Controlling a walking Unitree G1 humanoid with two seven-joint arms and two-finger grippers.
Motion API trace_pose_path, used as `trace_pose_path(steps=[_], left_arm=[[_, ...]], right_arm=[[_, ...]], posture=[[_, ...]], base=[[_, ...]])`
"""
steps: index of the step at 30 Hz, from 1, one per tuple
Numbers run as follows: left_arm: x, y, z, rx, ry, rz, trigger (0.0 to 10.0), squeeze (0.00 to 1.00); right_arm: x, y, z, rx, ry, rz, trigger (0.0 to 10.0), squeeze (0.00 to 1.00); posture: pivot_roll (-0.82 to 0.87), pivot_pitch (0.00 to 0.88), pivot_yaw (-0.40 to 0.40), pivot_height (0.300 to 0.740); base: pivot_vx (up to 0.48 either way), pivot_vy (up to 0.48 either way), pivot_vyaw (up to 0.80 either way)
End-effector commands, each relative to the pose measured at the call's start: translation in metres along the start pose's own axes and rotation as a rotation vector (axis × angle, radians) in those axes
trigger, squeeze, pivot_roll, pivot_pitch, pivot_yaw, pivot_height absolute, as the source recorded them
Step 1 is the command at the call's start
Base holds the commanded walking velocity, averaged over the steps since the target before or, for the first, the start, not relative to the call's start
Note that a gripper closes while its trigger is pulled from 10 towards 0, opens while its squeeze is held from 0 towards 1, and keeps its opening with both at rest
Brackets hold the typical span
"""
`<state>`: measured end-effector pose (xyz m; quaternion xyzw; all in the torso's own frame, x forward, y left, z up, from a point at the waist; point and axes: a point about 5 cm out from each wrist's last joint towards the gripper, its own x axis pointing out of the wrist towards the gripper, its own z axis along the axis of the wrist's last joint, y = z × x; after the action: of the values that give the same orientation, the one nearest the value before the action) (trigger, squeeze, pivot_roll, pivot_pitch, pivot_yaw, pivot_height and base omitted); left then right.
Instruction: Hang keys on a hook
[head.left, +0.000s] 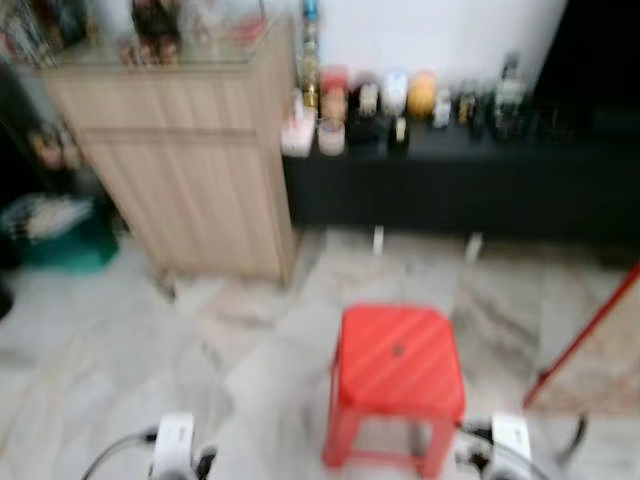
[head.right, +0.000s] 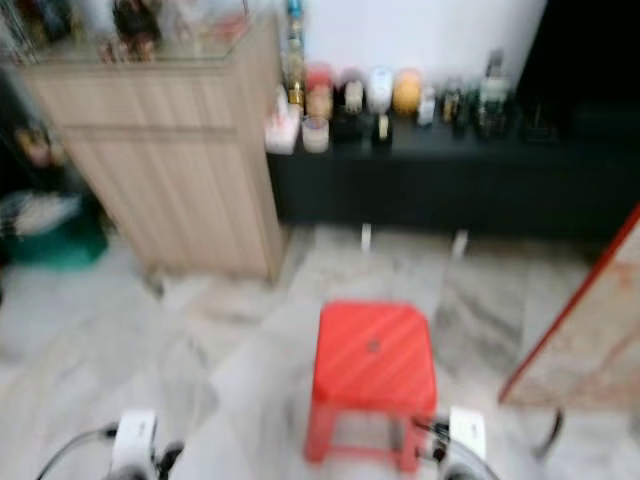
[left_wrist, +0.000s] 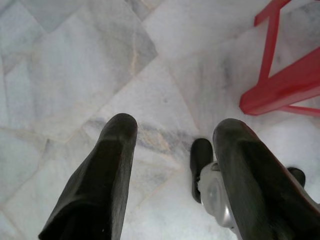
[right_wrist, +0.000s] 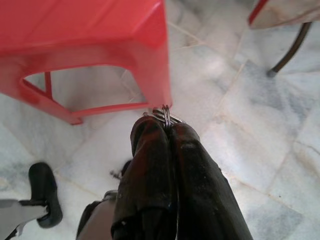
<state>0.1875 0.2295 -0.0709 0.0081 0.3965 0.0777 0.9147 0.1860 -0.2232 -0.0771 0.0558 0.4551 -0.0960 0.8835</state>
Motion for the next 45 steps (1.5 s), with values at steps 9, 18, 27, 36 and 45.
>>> trace_pose_path(steps=[9,18,27,36,45], left_arm=[[-0.003,0.009,-0.006,-0.025,0.013,0.042,10.0,0.00],[-0.009,0.030,-0.017,-0.018,0.033,0.081,10.0,0.00],[-0.009,0.035,-0.011,-0.026,0.006,0.109,10.0,0.00],[-0.010,0.040,-0.012,-0.054,-0.002,0.132,10.0,0.00],[-0.012,0.041,-0.016,-0.045,-0.008,0.138,10.0,0.00]], right_arm=[[-0.001,-0.005,-0.007,0.023,0.018,-0.037,10.0,0.00],[-0.004,-0.001,-0.027,0.048,0.053,-0.046,10.0,0.00],[-0.009,-0.005,-0.043,0.110,0.066,-0.076,10.0,0.00],[-0.012,-0.007,-0.055,0.098,0.093,-0.083,10.0,0.00],[-0.017,-0.004,-0.071,0.050,0.119,-0.056,10.0,0.00]], posture=[[0.02,0.000,-0.024,0.740],[0.05,0.000,-0.004,0.740],[0.08,0.000,0.000,0.740],[0.07,0.000,-0.016,0.740],[0.06,0.000,-0.062,0.740]], base=[[0.000,0.000,0.00],[0.000,0.000,0.00],[0.000,0.000,0.00],[0.000,0.000,0.00],[0.000,0.000,0.00]])
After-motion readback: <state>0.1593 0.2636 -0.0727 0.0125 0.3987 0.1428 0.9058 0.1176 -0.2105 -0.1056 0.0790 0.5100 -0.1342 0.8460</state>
